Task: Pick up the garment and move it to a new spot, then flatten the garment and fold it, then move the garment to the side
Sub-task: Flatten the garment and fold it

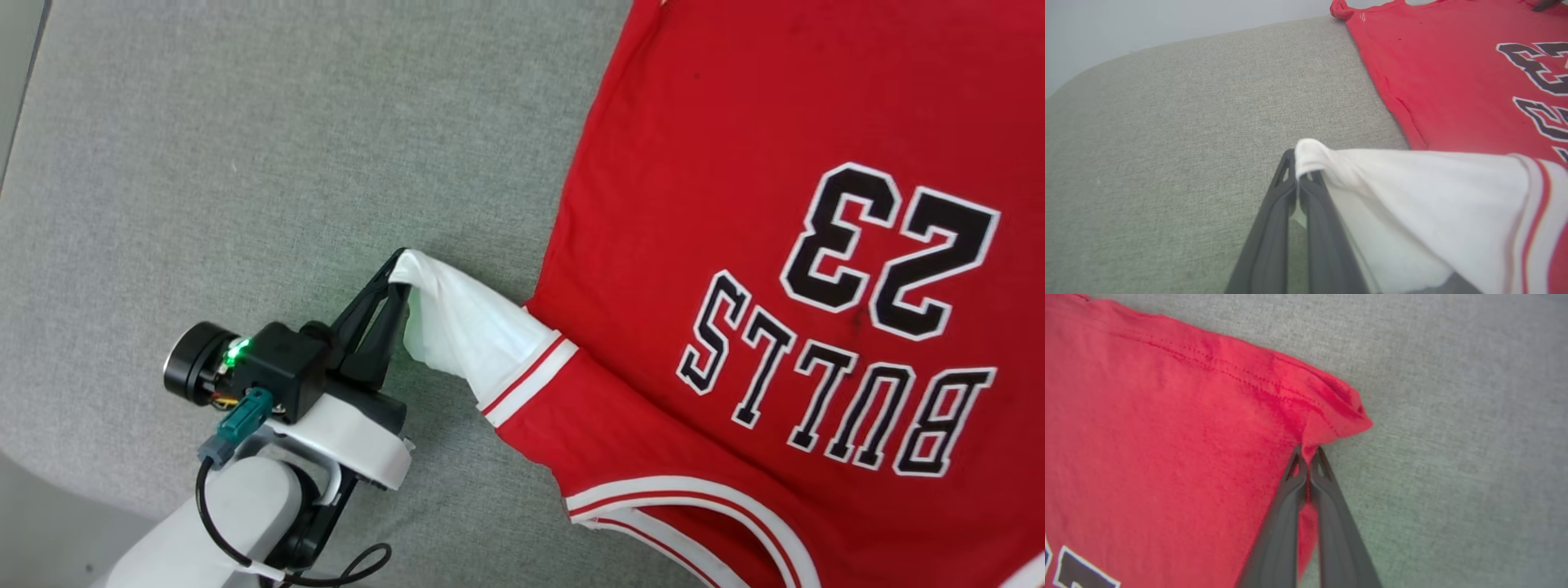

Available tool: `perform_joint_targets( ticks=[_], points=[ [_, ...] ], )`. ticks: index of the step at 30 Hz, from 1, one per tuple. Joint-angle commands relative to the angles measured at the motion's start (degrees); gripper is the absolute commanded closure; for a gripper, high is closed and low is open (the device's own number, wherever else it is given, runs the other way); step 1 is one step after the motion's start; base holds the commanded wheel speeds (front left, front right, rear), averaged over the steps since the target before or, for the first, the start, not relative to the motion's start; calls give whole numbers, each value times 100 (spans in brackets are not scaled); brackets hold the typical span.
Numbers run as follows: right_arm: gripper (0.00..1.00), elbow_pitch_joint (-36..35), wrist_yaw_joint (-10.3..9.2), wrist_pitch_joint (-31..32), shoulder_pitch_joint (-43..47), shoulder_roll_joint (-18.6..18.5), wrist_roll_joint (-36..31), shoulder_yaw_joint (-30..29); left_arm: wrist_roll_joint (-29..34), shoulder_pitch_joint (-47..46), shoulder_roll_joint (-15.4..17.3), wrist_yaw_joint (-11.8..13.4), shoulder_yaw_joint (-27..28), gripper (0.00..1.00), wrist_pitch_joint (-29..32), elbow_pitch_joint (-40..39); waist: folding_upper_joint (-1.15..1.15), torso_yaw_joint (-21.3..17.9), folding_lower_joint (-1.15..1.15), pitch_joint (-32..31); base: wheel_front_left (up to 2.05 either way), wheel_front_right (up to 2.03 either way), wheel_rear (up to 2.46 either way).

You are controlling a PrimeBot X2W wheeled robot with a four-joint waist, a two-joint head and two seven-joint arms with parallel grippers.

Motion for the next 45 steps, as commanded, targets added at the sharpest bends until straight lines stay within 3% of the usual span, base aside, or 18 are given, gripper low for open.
perform_joint_targets(
  ticks=[1,5,12,15,16,21,26,31,36,39,40,41,45],
  points=[
    [100,0,-4,-66,52,-7,23,59,10,66,10,12,32,100,-14,30,0,-101,-1,-162,0,0,0],
    [100,-175,-4,-372,186,-200,179,362,-49,273,107,68,60,100,-10,89,0,-321,-1,-570,0,0,0],
    [100,-698,-4,-730,996,-846,773,852,-208,695,292,210,91,100,55,33,0,-732,-1,-1336,0,0,0],
    [100,-1033,-4,-828,1592,-1140,1069,992,-269,891,380,304,111,100,107,-30,0,-904,-1,-1611,0,0,0],
    [100,-1335,-4,-971,2295,-1391,1342,962,-331,1053,442,362,111,100,123,-114,0,-1027,-1,-1837,0,0,0],
    [100,-1734,-4,-1216,3574,-1575,1669,697,-398,1308,582,491,132,100,183,-262,0,-1231,-1,-2070,0,0,0],
    [100,-2036,-4,-1253,4938,-1495,1767,446,-471,1480,647,539,122,100,201,-316,0,-1335,-1,-2213,0,0,0],
    [100,-2123,-4,-1303,6118,-1163,1807,359,-531,1555,672,538,132,100,190,-334,0,-1368,-1,-2249,0,0,0],
    [100,-1949,-4,-1468,6556,-707,1711,528,-541,1551,664,540,148,100,166,-321,0,-1417,-1,-2200,0,0,0],
    [100,-1909,-6,-1577,6436,-627,1658,474,-538,1563,692,527,142,100,169,-305,0,-1453,-1,-2196,0,0,0],
    [61,-1918,-6,-1639,6328,-631,1635,388,-538,1560,694,527,139,100,175,-304,0,-1462,-1,-2205,0,0,0],
    [0,-1936,-6,-1692,6228,-639,1628,306,-538,1555,696,525,135,100,183,-304,0,-1467,-1,-2216,0,0,0],
    [0,-2107,-4,-1879,5882,-745,1598,-72,-526,1530,696,536,119,100,196,-322,0,-1462,-1,-2248,0,0,0]
  ],
)
